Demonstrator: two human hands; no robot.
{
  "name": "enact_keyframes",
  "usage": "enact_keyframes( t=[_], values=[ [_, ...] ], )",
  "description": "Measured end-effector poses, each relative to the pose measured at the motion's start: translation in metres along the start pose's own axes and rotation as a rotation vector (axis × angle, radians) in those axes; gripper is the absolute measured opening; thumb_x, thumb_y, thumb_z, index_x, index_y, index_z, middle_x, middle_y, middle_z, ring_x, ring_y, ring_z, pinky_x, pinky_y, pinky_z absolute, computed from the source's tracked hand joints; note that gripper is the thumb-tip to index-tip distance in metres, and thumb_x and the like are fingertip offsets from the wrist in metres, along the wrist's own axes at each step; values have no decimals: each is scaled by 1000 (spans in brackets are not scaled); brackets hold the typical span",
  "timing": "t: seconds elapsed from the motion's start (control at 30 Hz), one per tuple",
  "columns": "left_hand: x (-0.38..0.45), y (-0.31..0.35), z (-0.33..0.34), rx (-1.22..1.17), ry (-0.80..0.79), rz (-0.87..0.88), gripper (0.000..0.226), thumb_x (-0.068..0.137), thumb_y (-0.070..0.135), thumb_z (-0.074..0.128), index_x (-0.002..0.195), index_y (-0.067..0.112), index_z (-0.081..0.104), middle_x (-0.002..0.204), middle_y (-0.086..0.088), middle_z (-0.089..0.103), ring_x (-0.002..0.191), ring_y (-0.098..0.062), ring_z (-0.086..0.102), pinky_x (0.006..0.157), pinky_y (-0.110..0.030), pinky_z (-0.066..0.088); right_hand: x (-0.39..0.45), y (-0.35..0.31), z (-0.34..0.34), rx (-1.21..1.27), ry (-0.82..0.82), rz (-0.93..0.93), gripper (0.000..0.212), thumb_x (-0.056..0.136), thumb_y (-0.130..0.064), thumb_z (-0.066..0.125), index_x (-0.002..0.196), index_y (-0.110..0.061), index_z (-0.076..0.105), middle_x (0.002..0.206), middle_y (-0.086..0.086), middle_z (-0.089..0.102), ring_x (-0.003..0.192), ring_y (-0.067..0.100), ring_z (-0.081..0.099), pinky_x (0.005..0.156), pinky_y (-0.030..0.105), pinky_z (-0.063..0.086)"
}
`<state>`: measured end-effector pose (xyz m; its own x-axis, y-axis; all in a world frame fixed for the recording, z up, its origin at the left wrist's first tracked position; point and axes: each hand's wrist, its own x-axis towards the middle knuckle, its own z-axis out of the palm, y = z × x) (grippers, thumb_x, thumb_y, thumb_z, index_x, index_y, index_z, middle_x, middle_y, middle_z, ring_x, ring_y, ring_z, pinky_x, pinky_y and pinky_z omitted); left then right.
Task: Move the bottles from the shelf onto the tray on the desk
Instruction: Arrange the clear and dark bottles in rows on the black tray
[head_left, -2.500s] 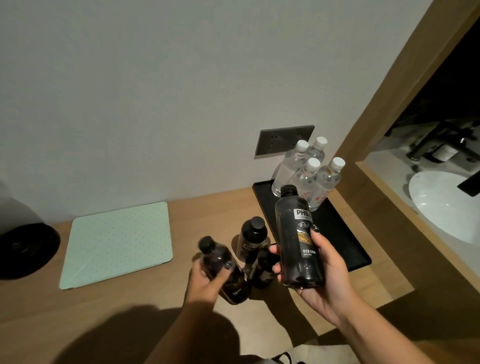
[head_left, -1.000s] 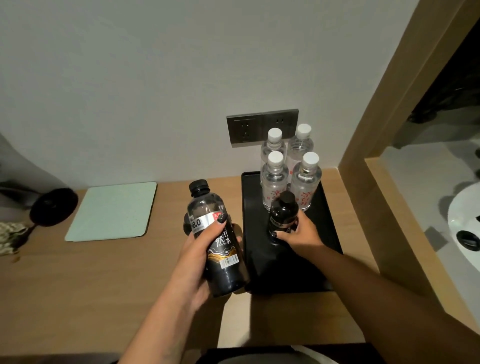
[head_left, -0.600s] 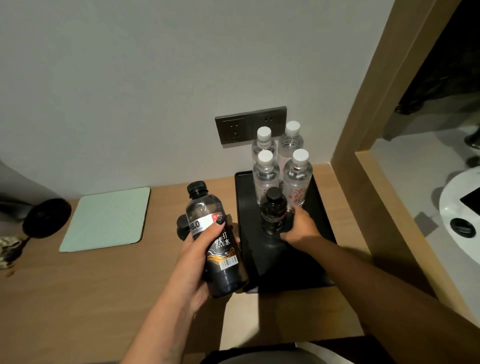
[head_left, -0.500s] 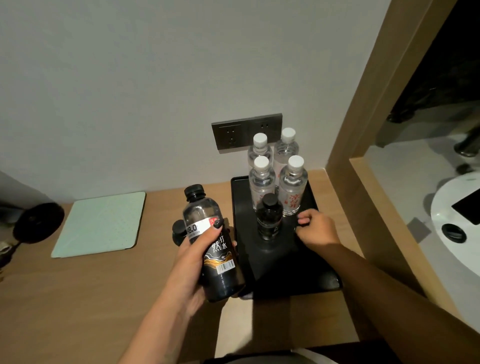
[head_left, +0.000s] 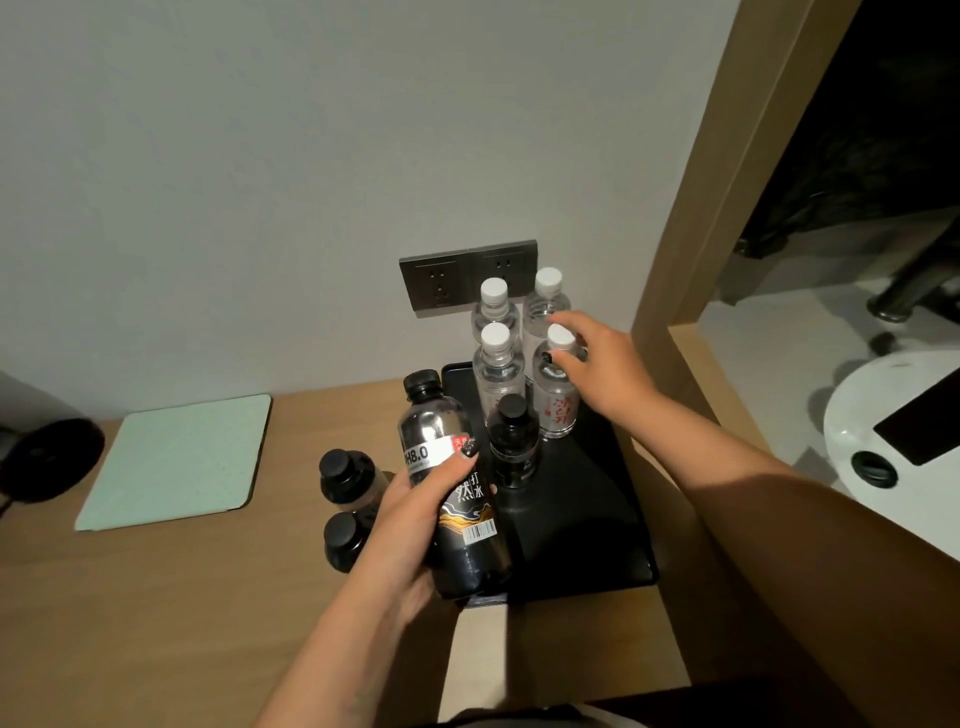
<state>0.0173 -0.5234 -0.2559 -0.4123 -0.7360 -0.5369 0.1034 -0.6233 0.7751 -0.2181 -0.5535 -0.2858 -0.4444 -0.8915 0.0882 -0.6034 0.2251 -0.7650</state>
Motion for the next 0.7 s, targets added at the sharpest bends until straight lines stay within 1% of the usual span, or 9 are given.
enact_keyframes(
  t=[0.23, 0.33, 0.4, 0.47, 0.53, 0.57, 0.6, 0.63, 0.7],
  values=[
    [0, -7, 4, 12, 9, 4, 52, 62, 26, 74, 111, 15, 61, 90, -8, 75, 83, -22, 72, 75, -39, 53, -2, 5, 1, -49, 39, -43, 41, 90, -11, 60, 129, -21, 56, 121, 10, 63, 109, 27, 58, 95, 42, 49],
    [0, -10, 6, 83, 17, 23, 54, 61, 29, 75, 111, 18, 60, 89, -7, 75, 83, -22, 72, 72, -37, 54, -4, 6, 3, -69, 23, -35, 44, 90, -15, 61, 133, -21, 53, 126, 9, 61, 114, 26, 56, 97, 37, 46],
    [1, -12, 7, 171, 28, 46, 62, 58, 34, 79, 114, 19, 59, 96, -7, 75, 87, -22, 72, 76, -38, 56, -6, 3, -1, -56, 34, -30, 54, 88, -18, 64, 138, -20, 47, 134, 7, 55, 123, 24, 51, 102, 32, 39],
    [5, -14, 7, 299, 42, 83, 71, 54, 38, 85, 118, 22, 56, 101, -3, 73, 92, -20, 71, 83, -40, 56, -15, -9, -12, -5, 137, -62, 58, 87, -19, 65, 140, -19, 42, 139, 4, 48, 127, 18, 44, 104, 25, 32],
    [8, -15, 8, 445, 31, 140, 67, 59, 35, 85, 117, 27, 53, 104, 2, 70, 94, -14, 68, 83, -35, 55, -29, -28, -27, 102, 266, -116, 49, 87, -18, 64, 134, -20, 49, 128, 0, 50, 115, 11, 50, 97, 20, 40],
    [10, -16, 10, 507, 18, 170, 62, 63, 30, 84, 116, 28, 52, 104, 4, 69, 94, -11, 67, 81, -30, 54, -37, -39, -35, 164, 264, -125, 42, 87, -18, 64, 128, -22, 54, 119, -3, 54, 104, 5, 54, 89, 15, 45],
    [12, -17, 13, 557, 2, 198, 59, 66, 27, 83, 116, 27, 51, 104, 5, 67, 94, -9, 66, 79, -26, 53, -44, -49, -42, 222, 198, -117, 34, 87, -19, 64, 120, -24, 59, 110, -6, 59, 93, 0, 56, 81, 11, 47],
    [15, -18, 16, 601, -14, 225, 58, 68, 24, 83, 115, 26, 50, 104, 5, 66, 93, -7, 65, 77, -22, 53, -51, -57, -47, 264, 77, -96, 29, 86, -21, 65, 114, -25, 62, 102, -9, 62, 86, -3, 58, 78, 11, 48],
    [20, -24, 23, 671, -41, 272, 57, 67, 22, 84, 112, 23, 49, 103, 5, 66, 90, -4, 64, 74, -18, 52, -60, -65, -50, 253, -191, -37, 28, 83, -25, 69, 111, -24, 66, 99, -13, 65, 88, -4, 60, 81, 17, 51]
  ],
)
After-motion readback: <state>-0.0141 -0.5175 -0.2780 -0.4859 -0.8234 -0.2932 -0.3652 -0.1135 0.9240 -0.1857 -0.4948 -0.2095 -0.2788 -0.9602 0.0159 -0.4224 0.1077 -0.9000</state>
